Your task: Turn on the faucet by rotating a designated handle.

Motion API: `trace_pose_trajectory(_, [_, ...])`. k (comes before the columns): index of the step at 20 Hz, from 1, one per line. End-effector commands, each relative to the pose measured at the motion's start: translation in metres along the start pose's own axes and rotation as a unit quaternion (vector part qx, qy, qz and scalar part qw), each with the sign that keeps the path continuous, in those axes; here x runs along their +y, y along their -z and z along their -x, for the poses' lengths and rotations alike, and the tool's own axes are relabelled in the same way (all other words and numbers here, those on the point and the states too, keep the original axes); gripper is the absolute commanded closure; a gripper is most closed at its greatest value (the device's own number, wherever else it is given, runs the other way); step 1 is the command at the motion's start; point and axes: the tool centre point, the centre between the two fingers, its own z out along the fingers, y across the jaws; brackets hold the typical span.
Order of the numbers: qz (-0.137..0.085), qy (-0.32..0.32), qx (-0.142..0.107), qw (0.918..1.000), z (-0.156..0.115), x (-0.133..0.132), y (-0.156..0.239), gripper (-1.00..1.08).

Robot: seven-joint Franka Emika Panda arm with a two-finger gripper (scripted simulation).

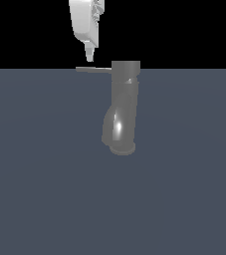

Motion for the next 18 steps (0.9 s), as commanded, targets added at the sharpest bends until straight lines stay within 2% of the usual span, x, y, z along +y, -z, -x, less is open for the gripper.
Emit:
trace_pose_trajectory(1, [-0.001,-0.024,0.004,0.9997,0.004,-0.007,-0.009,1.08])
trace_pose_trajectory(9, [-0.004,-0.067,0.013,0.9977,0.011,-0.019,-0.027,1.08])
trace_pose_trajectory(18, [-0.004,-0.074,0.014,0.9972,0.012,-0.021,-0.03,1.08])
